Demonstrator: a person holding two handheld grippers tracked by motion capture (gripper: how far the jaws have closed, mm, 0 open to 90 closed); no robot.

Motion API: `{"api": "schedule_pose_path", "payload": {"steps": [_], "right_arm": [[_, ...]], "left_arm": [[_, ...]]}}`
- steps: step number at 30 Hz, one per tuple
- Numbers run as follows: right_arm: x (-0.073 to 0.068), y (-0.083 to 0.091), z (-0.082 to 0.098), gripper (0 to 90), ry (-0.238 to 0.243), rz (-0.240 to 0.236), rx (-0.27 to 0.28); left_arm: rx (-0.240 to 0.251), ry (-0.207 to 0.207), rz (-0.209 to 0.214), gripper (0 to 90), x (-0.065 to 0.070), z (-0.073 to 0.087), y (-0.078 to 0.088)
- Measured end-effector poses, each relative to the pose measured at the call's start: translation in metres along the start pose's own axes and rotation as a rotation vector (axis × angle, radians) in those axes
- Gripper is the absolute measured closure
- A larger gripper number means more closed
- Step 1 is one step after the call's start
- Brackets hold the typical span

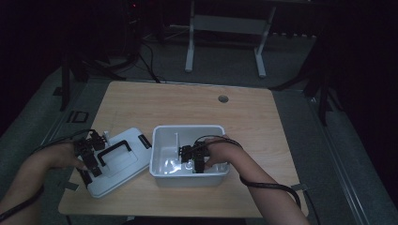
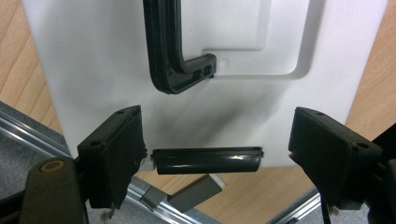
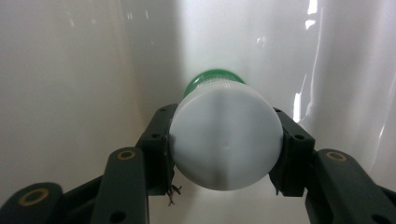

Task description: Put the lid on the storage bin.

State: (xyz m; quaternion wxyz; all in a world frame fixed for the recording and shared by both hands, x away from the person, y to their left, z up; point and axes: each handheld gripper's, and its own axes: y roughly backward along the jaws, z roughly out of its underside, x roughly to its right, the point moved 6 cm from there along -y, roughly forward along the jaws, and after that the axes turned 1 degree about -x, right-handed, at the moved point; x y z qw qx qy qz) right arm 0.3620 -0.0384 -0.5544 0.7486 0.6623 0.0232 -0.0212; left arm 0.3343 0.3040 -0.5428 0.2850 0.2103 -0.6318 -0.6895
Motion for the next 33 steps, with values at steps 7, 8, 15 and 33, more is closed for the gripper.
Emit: {"api": "schedule_pose_path", "payload": {"steps": [7, 8, 15, 33], "right_arm": [[-0.002, 0.012, 0.002, 46.5, -0.008, -0.008, 0.01], [-0.003, 0.014, 0.003, 46.4, -0.01, -0.014, 0.013], [-0.001, 0.038, 0.012, 46.3, -0.031, 0.015, 0.036], [0.002, 0.101, 0.061, 45.3, -0.095, 0.067, 0.145]], "left_arm": [[0.0, -0.001, 0.0, 17.9, 0.0, 0.0, -0.001], [0.0, 0.0, -0.001, 17.9, 0.0, -0.001, 0.0], [0.003, -0.001, -0.001, 17.9, 0.002, -0.004, 0.001], [-0.002, -0.004, -0.009, 17.9, 0.003, -0.007, 0.002]]}}
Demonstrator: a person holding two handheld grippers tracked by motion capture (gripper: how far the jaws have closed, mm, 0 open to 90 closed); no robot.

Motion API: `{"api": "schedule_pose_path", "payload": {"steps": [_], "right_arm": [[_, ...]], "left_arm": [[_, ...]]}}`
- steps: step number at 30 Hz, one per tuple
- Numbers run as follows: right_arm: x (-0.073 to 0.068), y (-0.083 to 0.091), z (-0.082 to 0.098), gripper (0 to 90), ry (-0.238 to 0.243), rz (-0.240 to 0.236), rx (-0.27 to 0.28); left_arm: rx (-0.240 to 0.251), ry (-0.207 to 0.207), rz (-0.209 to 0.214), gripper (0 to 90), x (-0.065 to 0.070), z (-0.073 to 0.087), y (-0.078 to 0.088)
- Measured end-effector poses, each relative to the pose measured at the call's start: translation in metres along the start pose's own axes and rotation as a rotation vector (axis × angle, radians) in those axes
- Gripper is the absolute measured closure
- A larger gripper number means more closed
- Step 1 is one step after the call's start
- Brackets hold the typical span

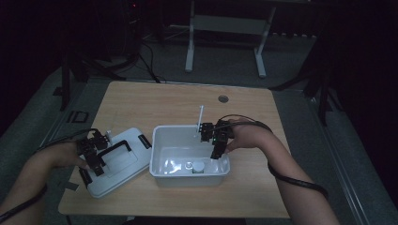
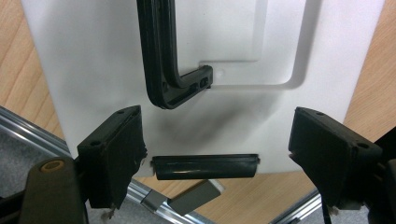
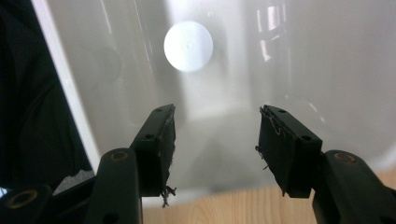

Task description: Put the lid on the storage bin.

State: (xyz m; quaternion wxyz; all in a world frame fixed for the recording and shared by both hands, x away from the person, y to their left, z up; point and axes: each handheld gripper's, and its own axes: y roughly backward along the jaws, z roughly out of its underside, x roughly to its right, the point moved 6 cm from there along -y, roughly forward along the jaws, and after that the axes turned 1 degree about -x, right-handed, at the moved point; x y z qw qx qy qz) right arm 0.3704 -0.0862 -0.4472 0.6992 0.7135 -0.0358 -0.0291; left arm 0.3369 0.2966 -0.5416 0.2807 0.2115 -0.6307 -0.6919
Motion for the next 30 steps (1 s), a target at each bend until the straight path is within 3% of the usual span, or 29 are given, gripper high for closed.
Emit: {"api": "schedule_pose_path", "payload": {"steps": [13, 22, 26, 30], "right_arm": [[0.006, 0.022, 0.038, 37.5, -0.047, 0.042, 0.027], [0.01, 0.017, 0.063, 29.3, -0.09, 0.04, 0.032], [0.013, 0.011, 0.078, 18.3, -0.11, 0.037, 0.059], [0.015, 0.003, 0.092, 16.1, -0.108, 0.041, 0.049]], "left_arm": [[0.0, -0.003, -0.005, 17.9, 0.0, 0.001, 0.001], [0.021, -0.011, -0.013, 17.9, 0.001, -0.001, 0.004], [0.048, -0.025, -0.031, 17.9, 0.0, -0.001, 0.009], [0.08, -0.028, -0.021, 18.1, -0.002, 0.0, 0.012]]}}
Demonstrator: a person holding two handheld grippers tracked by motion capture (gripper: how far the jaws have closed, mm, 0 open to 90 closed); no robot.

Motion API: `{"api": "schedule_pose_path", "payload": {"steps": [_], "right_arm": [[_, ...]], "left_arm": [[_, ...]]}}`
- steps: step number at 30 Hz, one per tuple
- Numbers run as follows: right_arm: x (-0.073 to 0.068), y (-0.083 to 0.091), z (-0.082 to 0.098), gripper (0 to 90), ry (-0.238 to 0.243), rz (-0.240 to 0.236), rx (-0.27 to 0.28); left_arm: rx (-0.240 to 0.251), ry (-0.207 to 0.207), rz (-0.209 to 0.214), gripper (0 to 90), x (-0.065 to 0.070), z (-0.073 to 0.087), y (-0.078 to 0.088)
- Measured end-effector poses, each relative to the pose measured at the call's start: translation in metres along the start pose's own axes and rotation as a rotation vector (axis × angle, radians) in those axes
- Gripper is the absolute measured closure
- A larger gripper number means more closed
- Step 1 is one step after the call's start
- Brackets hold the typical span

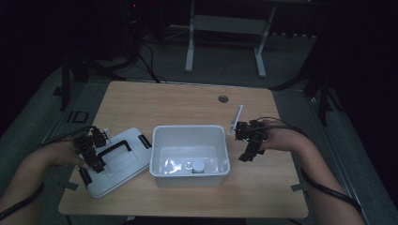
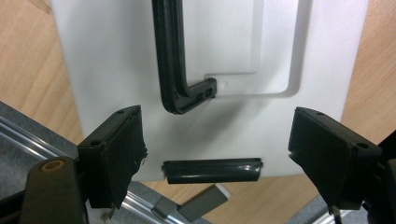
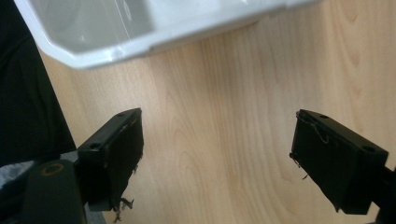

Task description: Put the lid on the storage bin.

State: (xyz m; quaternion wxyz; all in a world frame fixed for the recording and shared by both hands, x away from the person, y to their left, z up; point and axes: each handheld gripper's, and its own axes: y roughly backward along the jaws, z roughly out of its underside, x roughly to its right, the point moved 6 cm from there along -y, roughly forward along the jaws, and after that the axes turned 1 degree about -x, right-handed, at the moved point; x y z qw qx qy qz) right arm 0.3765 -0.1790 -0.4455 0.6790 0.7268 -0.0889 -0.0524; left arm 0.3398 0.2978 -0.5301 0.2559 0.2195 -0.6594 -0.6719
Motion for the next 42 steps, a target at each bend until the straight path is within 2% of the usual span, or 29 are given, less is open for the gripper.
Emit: {"api": "schedule_pose_path", "payload": {"steps": [4, 6, 8, 11, 12, 14, 17, 18, 21, 23, 24, 27, 28, 30, 32, 34, 35, 38, 42], "right_arm": [[0.004, -0.006, 0.011, 14.0, -0.016, 0.014, 0.002], [0.008, -0.015, 0.024, 14.4, -0.051, 0.014, -0.014], [0.01, -0.022, 0.033, 14.7, -0.049, 0.033, -0.048], [0.011, -0.029, 0.042, 14.7, -0.05, 0.027, -0.072], [0.012, -0.035, 0.049, 14.8, -0.057, 0.033, -0.081], [0.012, -0.04, 0.056, 14.9, -0.067, 0.03, -0.082], [0.013, -0.048, 0.064, 14.9, -0.077, 0.028, -0.094], [0.013, -0.05, 0.067, 14.9, -0.085, 0.026, -0.097], [0.013, -0.053, 0.071, 14.9, -0.087, 0.028, -0.107], [0.013, -0.055, 0.073, 14.9, -0.088, 0.027, -0.107], [0.012, -0.057, 0.074, 14.9, -0.097, 0.028, -0.1], [0.012, -0.058, 0.075, 14.9, -0.098, 0.025, -0.087], [0.01, -0.059, 0.076, 14.9, -0.104, 0.008, -0.064], [0.01, -0.06, 0.076, 14.9, -0.107, 0.005, -0.058], [0.01, -0.062, 0.08, 14.9, -0.113, 0.01, -0.067], [0.011, -0.063, 0.081, 14.9, -0.115, 0.007, -0.066], [0.013, -0.064, 0.084, 14.9, -0.129, 0.003, -0.062], [0.014, -0.066, 0.087, 15.0, -0.14, 0.014, -0.074], [0.012, -0.069, 0.089, 14.9, -0.137, 0.008, -0.087]], "left_arm": [[0.007, 0.002, -0.003, 20.0, -0.002, 0.001, -0.001], [0.004, -0.006, -0.018, 20.0, -0.002, 0.0, -0.004], [-0.01, -0.01, -0.031, 20.1, -0.002, 0.0, -0.007], [-0.006, -0.014, -0.038, 21.5, -0.004, -0.001, -0.008], [0.015, -0.027, -0.034, 25.7, -0.005, -0.003, -0.008], [0.027, -0.022, -0.021, 31.0, -0.006, -0.006, -0.009], [0.026, -0.022, -0.011, 39.0, -0.007, -0.008, -0.009], [0.01, -0.01, -0.008, 40.9, -0.008, -0.01, -0.012], [-0.009, -0.025, -0.011, 50.4, -0.007, -0.012, -0.014], [-0.026, -0.02, 0.001, 52.4, -0.006, -0.013, -0.017], [-0.044, -0.01, -0.013, 55.8, -0.006, -0.015, -0.02], [-0.063, -0.017, -0.025, 62.6, -0.005, -0.016, -0.022], [-0.069, -0.017, -0.039, 66.3, -0.005, -0.016, -0.021], [-0.079, -0.015, -0.045, 68.2, -0.004, -0.018, -0.021], [-0.107, -0.03, -0.075, 69.5, -0.002, -0.019, -0.022], [-0.107, -0.03, -0.075, 70.1, -0.002, -0.019, -0.022], [-0.116, -0.04, -0.07, 75.4, 0.001, -0.021, -0.021], [-0.123, -0.042, -0.05, 82.0, 0.003, -0.022, -0.022], [-0.115, -0.019, -0.027, 82.8, 0.002, -0.021, -0.022]]}}
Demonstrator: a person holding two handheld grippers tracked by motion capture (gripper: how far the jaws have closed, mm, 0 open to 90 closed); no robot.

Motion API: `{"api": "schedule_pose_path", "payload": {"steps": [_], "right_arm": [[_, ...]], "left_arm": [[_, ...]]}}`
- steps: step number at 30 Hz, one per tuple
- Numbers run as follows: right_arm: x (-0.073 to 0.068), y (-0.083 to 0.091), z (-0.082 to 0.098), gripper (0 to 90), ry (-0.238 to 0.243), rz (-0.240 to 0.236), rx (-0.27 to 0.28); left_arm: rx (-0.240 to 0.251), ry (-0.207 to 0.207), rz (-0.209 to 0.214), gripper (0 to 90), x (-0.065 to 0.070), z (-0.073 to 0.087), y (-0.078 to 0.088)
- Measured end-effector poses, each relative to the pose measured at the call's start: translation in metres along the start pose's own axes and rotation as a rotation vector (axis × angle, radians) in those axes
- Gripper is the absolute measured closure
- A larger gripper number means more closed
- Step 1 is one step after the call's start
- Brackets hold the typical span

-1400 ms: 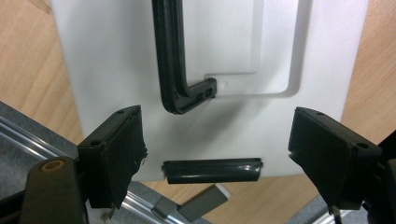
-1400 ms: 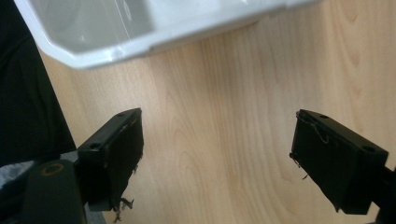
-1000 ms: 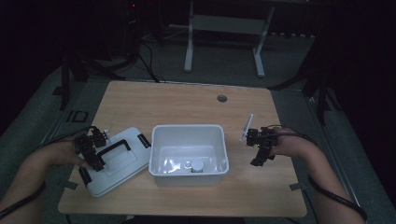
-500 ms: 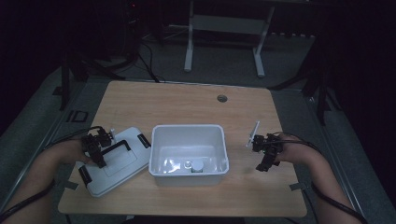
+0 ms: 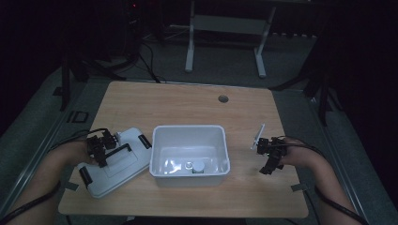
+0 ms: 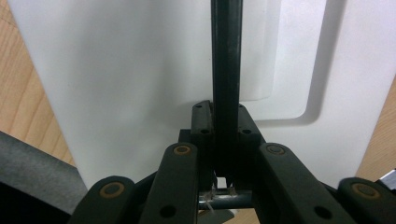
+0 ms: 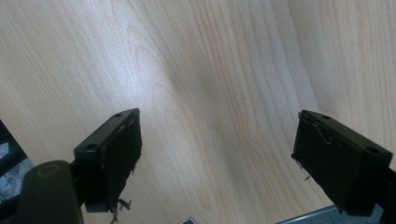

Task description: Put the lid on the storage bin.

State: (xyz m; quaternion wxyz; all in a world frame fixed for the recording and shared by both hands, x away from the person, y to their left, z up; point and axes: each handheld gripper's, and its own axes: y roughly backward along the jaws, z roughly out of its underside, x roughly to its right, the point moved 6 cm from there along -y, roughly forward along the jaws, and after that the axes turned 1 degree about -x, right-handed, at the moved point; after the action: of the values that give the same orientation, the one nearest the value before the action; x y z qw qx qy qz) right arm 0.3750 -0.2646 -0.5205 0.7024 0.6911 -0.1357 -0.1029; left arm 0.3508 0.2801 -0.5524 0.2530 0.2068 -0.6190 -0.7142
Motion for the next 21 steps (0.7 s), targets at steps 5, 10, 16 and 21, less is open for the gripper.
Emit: {"api": "schedule_pose_path", "payload": {"steps": [5, 10, 16, 21], "right_arm": [[0.0, -0.002, 0.002, 14.9, -0.005, 0.004, -0.009], [0.0, 0.001, 0.004, 15.0, -0.006, 0.006, -0.007], [-0.003, 0.003, 0.003, 15.0, 0.003, 0.01, -0.013], [-0.004, 0.005, 0.001, 14.9, 0.008, 0.012, -0.007]], "left_arm": [[0.026, 0.004, 0.021, 83.6, -0.002, 0.001, 0.003], [0.048, -0.008, 0.035, 83.8, -0.003, 0.006, 0.015], [0.064, 0.003, 0.026, 83.8, -0.004, 0.018, 0.038], [0.068, 0.016, 0.015, 83.7, -0.006, 0.027, 0.054]]}}
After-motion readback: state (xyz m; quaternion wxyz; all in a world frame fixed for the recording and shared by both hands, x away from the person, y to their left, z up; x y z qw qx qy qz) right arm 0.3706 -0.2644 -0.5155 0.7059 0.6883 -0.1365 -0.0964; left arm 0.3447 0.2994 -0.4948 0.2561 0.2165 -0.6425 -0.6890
